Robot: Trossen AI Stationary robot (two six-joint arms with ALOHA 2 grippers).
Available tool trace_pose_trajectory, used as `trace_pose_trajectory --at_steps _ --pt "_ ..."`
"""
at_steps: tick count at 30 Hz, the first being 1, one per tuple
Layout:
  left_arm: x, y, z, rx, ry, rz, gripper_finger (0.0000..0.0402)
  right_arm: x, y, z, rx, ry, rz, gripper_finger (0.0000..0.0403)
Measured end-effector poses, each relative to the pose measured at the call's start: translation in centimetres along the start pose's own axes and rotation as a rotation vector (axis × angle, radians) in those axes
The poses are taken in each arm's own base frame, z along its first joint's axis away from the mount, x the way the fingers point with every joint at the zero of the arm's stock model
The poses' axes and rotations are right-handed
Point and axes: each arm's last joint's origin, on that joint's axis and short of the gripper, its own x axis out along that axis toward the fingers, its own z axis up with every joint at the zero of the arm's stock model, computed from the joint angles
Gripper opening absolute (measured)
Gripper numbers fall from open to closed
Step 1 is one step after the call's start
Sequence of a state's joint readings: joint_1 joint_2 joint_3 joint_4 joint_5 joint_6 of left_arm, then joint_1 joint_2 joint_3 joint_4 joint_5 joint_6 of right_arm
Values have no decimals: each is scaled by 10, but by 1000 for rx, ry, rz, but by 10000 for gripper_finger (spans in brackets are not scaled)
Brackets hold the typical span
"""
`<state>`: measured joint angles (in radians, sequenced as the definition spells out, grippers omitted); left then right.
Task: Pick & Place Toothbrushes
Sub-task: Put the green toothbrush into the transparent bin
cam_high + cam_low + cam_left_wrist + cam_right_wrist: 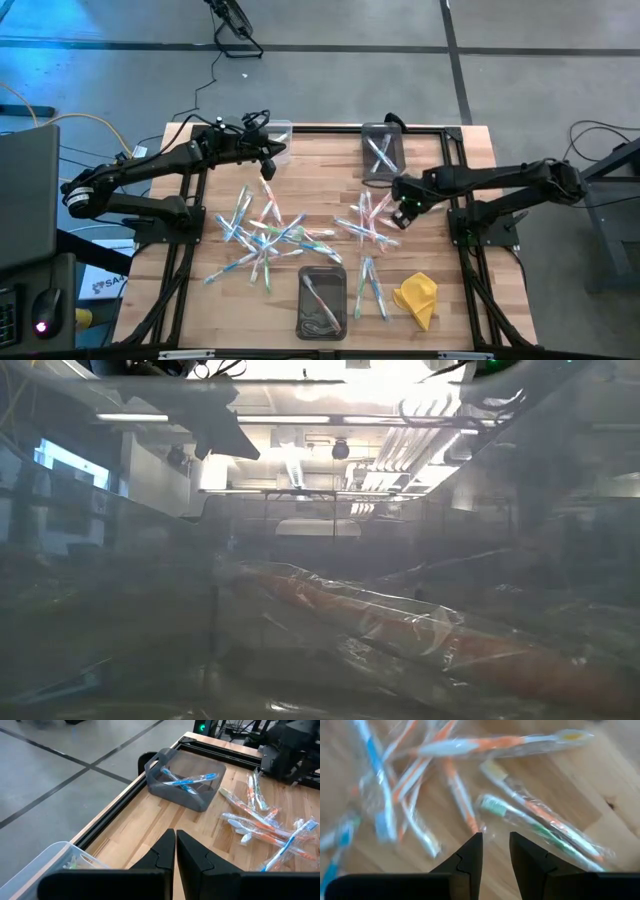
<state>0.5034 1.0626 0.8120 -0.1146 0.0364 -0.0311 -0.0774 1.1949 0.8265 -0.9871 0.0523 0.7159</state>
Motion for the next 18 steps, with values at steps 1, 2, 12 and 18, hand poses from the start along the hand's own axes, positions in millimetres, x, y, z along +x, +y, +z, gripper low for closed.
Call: trace_pose_trajectory --at_steps 1,2,12,18 --pt "0 0 0 0 0 0 15 0 1 -1 -40 7 5 89" --pt "0 0 0 0 0 0 15 1 3 -1 -77 9 8 89" --pt "0 0 0 0 0 0 15 19 7 -15 -457 -7 -2 89" --pt "0 0 0 -1 1 0 15 30 12 -14 -564 -75 -11 89"
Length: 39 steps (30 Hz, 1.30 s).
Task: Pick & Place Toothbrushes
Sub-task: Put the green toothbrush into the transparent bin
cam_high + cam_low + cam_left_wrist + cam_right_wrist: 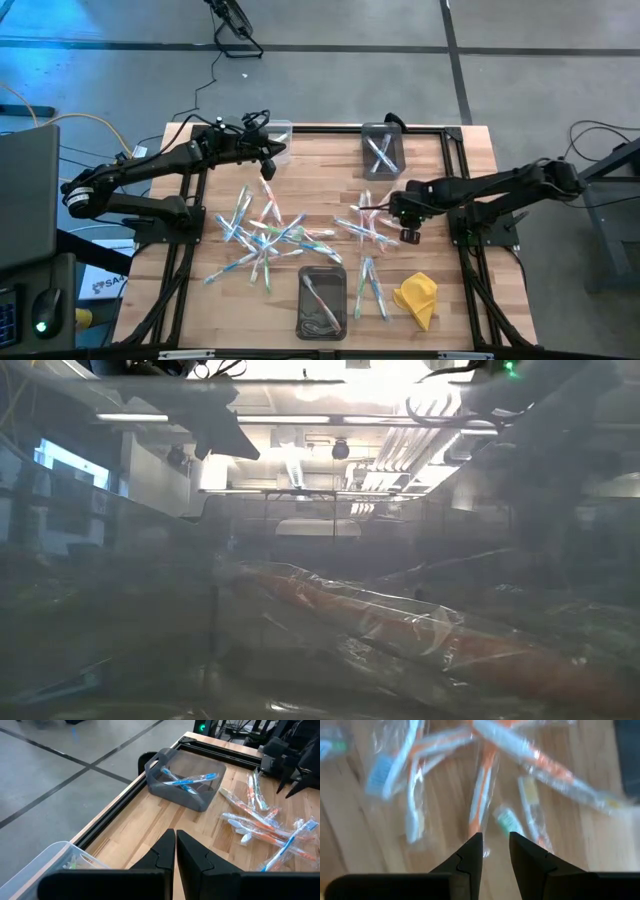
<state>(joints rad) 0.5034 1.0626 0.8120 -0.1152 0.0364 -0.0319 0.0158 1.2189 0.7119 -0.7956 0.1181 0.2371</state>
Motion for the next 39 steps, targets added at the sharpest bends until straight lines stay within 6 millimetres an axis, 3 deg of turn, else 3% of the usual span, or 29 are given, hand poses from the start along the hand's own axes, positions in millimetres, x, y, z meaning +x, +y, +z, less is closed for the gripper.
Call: trace_pose_trajectory --at_steps 6,25,31,39 --pt "0 0 -2 -4 18 1 15 5 1 6 67 -68 3 89" --pt "1 0 -3 -4 27 1 15 60 5 6 23 148 -135 89" --pt "1 0 -3 -4 28 1 15 68 7 8 29 159 -128 88" --pt "1 0 -5 -5 49 2 15 63 7 9 86 131 -111 26"
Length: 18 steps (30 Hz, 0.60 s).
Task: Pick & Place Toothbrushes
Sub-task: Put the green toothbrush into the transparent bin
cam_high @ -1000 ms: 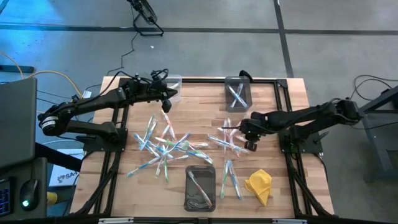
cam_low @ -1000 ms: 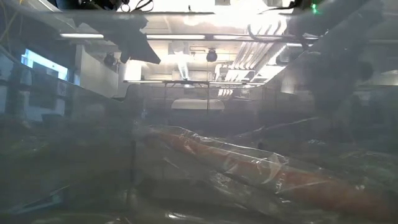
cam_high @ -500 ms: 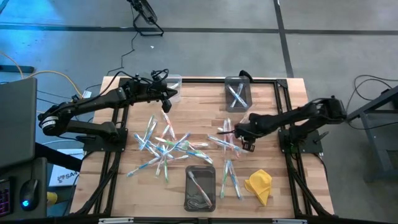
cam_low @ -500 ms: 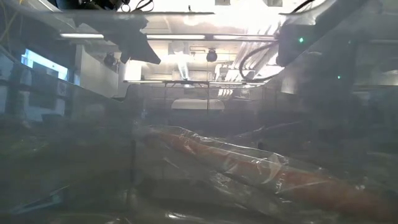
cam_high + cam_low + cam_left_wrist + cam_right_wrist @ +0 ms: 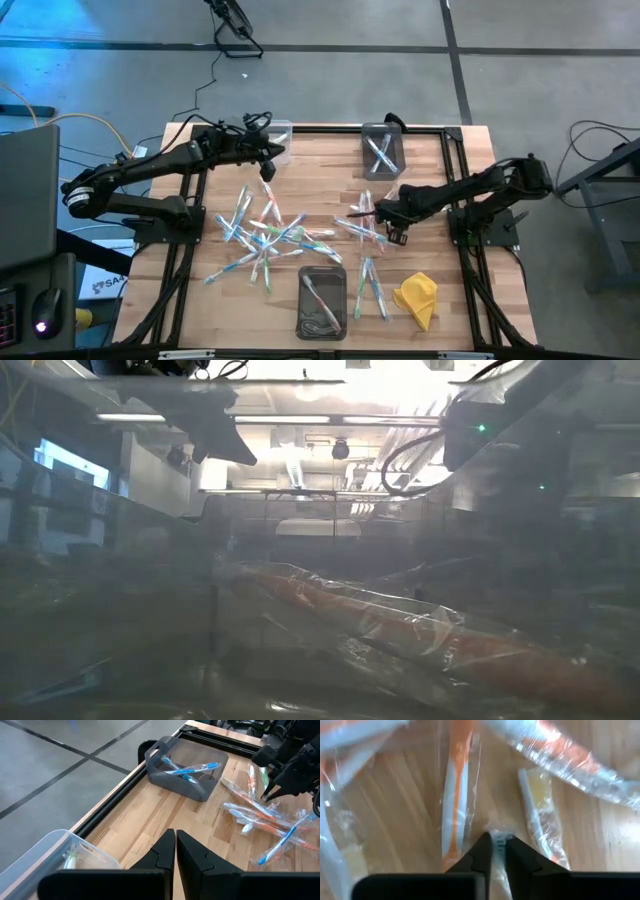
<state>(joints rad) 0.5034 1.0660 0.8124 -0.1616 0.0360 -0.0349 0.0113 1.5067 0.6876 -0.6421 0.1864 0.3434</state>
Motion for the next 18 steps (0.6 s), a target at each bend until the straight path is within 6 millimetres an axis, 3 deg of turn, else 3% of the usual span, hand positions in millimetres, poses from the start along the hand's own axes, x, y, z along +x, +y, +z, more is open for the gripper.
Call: trace_pose_trajectory --at_steps 7,18 --pt "0 0 0 0 0 0 15 -10 2 8 41 -14 51 12" --pt "0 0 0 -1 0 0 15 -43 5 36 23 -80 56 7"
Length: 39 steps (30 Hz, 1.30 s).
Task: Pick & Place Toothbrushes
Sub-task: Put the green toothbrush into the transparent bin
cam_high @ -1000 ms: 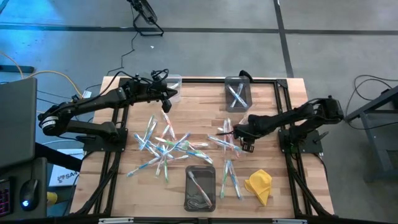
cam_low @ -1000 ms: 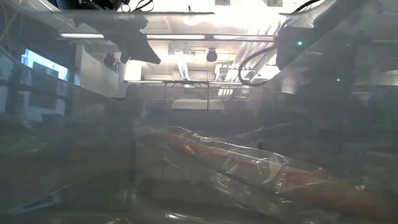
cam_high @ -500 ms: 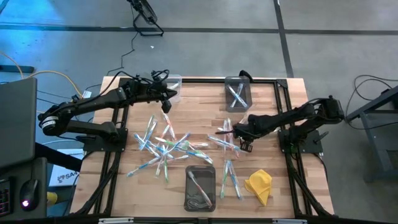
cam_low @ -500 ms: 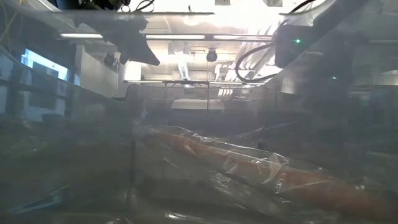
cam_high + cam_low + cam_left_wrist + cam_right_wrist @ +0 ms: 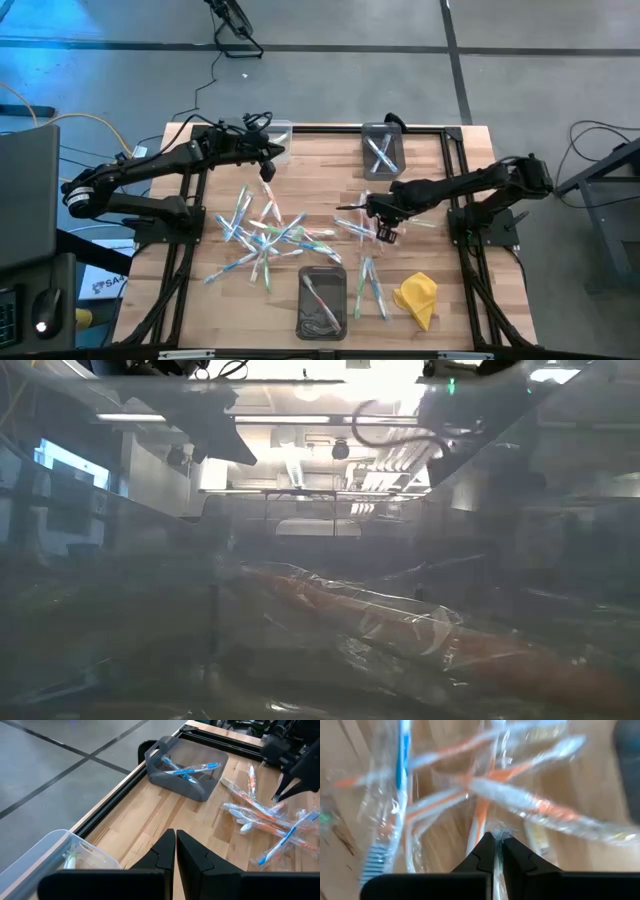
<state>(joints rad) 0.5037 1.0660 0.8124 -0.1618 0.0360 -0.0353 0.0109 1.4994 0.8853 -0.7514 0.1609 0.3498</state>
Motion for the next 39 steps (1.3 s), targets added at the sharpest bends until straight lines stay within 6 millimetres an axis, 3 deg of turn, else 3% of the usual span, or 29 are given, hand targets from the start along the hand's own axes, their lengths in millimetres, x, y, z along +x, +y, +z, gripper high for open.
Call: trace_pose_trajectory --at_steps 12,29,39 --pt "0 0 0 0 0 0 15 -62 0 54 -53 -236 -17 5" --pt "0 0 0 -75 -1 -1 15 -151 -46 123 74 -733 -33 5" --pt "0 0 0 -76 -1 -1 15 -179 -61 147 102 -1077 108 5"
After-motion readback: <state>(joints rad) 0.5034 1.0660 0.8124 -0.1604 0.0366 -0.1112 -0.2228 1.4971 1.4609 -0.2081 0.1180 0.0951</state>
